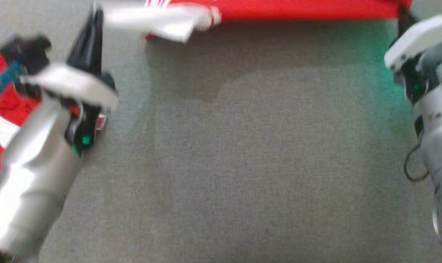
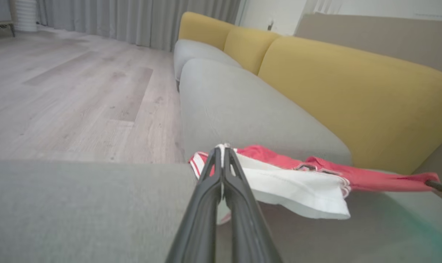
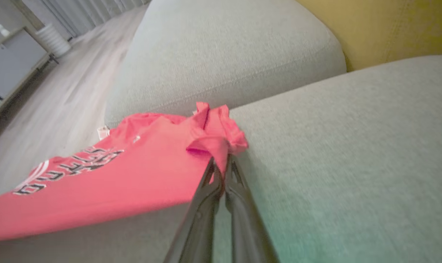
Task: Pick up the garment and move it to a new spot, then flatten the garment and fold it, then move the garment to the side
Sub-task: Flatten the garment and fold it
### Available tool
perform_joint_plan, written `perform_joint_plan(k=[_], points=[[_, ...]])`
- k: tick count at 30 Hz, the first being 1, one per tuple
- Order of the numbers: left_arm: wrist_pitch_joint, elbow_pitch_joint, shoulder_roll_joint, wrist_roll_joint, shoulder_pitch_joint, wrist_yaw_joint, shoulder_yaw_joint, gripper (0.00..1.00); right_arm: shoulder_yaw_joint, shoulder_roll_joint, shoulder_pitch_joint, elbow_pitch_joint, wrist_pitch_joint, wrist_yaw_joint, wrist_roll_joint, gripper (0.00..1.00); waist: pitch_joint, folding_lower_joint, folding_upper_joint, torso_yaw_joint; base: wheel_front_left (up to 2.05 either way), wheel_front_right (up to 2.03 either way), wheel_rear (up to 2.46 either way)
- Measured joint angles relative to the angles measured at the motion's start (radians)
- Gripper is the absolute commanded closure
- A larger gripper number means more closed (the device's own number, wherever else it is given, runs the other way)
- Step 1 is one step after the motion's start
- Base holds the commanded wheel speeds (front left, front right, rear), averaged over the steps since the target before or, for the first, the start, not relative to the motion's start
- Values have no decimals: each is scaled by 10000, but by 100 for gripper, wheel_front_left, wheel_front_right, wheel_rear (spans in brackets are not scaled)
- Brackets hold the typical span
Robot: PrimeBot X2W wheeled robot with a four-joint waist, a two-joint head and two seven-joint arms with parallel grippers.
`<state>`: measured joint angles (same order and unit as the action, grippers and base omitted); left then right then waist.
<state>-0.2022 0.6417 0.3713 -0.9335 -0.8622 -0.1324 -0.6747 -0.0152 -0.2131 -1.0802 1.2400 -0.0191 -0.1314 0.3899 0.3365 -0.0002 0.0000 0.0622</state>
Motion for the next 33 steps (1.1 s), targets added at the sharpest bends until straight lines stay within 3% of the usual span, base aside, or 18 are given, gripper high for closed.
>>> perform_joint_plan(k=[11, 18, 33], points=[[359, -1829, 1453, -190, 2212, 0, -1948, 100, -1722, -767, 2702, -1185, -1900, -2, 1465, 100, -1394, 1, 0, 143, 0, 0, 0], [934, -3001, 2119, -242, 3437, 23, -2474, 100, -2477, -1519, 4280, -2299, -2742, -2, 2449, 100, -2296, 1, 0, 312, 0, 0, 0], [2717, -6625, 3910, -1237, 5607, 1126, -3037, 100, -2859, -2782, 7059, -4771, -4533, -2, 4295, 100, -3868, 2, 0, 316, 0, 0, 0]])
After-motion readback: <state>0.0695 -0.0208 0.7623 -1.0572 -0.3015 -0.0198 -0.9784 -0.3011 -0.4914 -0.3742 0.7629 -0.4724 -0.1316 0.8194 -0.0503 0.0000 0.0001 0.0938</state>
